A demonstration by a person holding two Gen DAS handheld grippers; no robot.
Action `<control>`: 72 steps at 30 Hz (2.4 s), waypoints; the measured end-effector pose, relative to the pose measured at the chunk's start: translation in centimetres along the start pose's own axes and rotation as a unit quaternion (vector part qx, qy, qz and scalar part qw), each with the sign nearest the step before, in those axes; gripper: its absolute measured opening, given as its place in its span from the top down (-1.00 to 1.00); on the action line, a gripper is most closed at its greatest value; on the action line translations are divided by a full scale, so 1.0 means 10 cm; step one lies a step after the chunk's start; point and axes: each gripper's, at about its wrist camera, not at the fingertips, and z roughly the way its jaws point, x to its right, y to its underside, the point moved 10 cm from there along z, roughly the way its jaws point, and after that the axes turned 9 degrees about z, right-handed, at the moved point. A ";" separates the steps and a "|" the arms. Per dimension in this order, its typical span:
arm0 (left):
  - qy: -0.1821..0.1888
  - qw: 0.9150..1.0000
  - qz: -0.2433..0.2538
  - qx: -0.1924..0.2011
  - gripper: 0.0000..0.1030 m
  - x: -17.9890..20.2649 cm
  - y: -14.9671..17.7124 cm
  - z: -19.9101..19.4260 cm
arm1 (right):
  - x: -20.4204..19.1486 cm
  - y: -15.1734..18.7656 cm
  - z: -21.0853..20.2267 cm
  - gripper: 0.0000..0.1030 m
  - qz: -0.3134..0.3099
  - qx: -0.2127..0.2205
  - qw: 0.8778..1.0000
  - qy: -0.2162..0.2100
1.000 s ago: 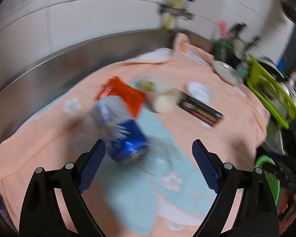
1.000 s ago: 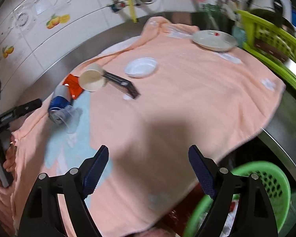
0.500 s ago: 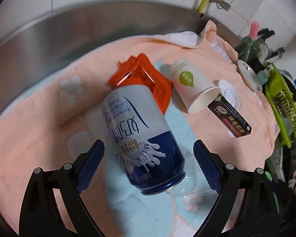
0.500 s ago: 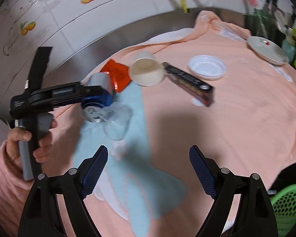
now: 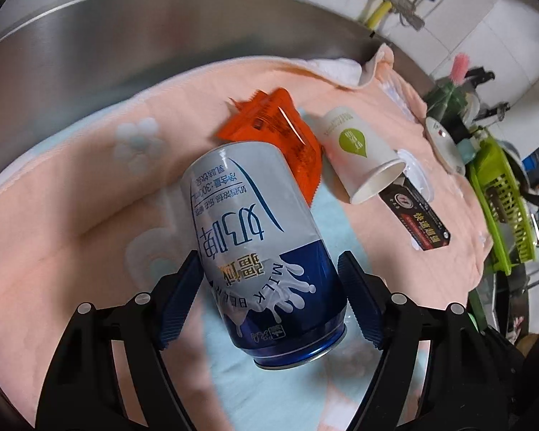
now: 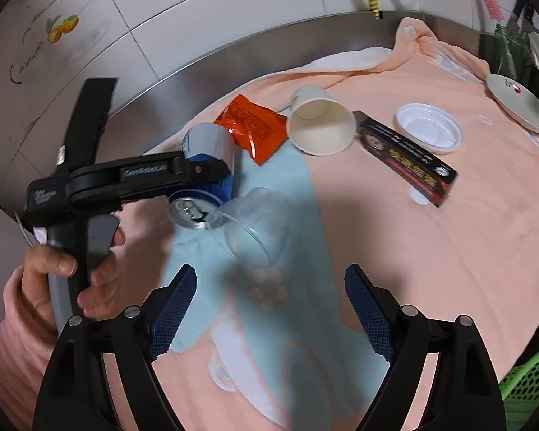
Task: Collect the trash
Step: 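Grasp the blue milk-tea can with the left tool while the right tool grasps the clear plastic cup, then drop the milk-tea can and plastic cup into the green wastebasket with both tools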
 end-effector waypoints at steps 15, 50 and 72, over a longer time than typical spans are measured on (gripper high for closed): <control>-0.034 0.998 0.014 0.056 -0.40 -0.42 0.03 -0.58 | -0.24 -0.29 0.65 -0.58 0.065 -0.010 0.997 0.038; 0.135 0.982 0.128 0.040 -0.37 1.43 0.79 -0.78 | 1.48 0.88 -1.40 -0.20 0.158 0.080 0.983 0.053; 0.260 0.920 0.280 -0.086 -0.37 4.30 1.76 0.13 | 3.71 2.09 -2.22 -0.23 0.326 0.102 0.925 0.169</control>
